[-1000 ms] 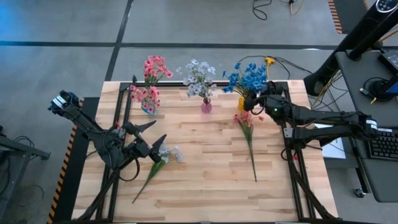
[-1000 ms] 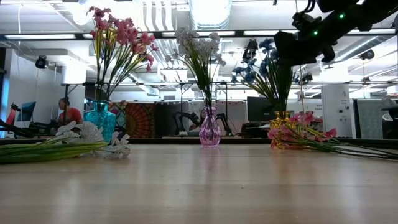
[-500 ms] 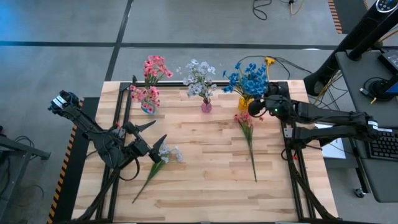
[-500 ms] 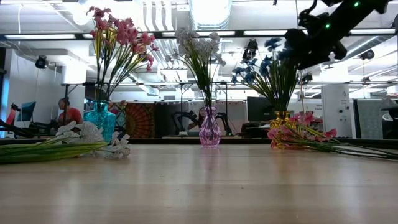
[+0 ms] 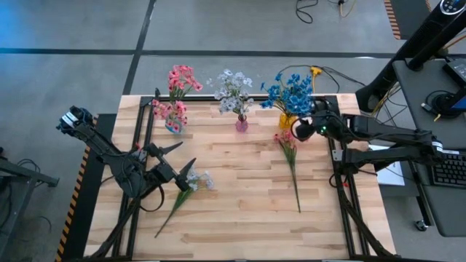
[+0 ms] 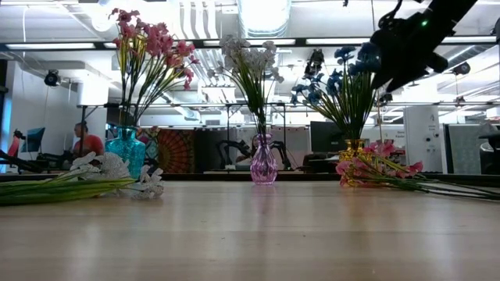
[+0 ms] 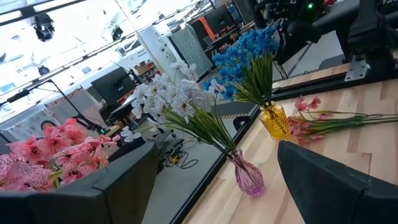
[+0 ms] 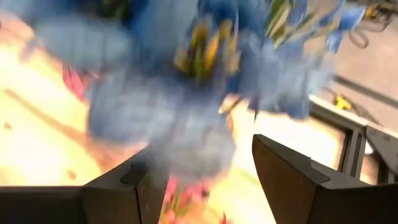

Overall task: Sort flowers into vase by color
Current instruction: Put the white flowers into the pink vase

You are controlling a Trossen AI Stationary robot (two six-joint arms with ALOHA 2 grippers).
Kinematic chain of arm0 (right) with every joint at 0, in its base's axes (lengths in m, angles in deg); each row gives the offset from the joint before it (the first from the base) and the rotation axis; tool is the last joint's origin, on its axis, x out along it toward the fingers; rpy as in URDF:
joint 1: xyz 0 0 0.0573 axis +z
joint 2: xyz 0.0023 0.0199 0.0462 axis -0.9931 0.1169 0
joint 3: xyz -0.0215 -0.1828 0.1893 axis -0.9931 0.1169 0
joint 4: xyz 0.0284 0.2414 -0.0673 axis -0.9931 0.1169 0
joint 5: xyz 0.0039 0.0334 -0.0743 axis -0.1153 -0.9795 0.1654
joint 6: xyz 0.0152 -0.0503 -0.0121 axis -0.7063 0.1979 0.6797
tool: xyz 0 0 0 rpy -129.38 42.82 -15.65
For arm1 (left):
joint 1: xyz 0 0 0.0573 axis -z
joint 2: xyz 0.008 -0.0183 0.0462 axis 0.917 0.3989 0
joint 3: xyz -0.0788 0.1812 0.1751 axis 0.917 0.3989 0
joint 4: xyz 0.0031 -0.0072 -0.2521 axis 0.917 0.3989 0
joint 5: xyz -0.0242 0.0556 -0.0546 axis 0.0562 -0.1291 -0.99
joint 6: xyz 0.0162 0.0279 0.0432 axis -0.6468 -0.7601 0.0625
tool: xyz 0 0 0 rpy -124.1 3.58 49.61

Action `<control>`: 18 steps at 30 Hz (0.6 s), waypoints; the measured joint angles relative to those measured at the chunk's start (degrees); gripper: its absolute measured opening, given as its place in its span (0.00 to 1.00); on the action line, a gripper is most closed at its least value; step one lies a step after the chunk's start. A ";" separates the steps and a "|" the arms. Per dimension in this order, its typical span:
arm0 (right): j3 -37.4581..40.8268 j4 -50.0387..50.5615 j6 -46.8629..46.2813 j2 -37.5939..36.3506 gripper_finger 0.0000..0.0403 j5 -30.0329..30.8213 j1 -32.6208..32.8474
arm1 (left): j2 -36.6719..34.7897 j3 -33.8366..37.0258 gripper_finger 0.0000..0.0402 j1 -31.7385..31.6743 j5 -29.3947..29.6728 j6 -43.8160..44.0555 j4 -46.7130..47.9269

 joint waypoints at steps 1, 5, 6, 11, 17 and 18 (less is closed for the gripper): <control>-0.59 1.69 -0.82 0.00 0.54 -0.76 0.00 | 0.09 0.00 0.78 0.00 0.00 -0.01 0.00; -2.92 10.20 -6.14 0.00 0.54 -2.25 0.00 | 0.16 0.00 0.78 0.02 0.00 0.34 0.00; -3.45 12.16 -7.62 0.00 0.54 -2.50 0.00 | 0.16 0.00 0.78 0.00 0.00 0.82 0.00; -4.61 18.60 -12.94 0.00 0.54 -6.57 0.12 | 0.29 0.00 0.78 0.00 0.00 6.39 -0.02; -3.78 22.13 -15.58 0.01 0.54 -14.87 1.61 | 2.01 0.00 0.78 0.61 -2.28 12.22 -0.04; -3.73 22.51 -16.01 0.00 0.54 -16.44 1.94 | 2.84 0.00 0.78 0.81 -4.42 13.71 -0.07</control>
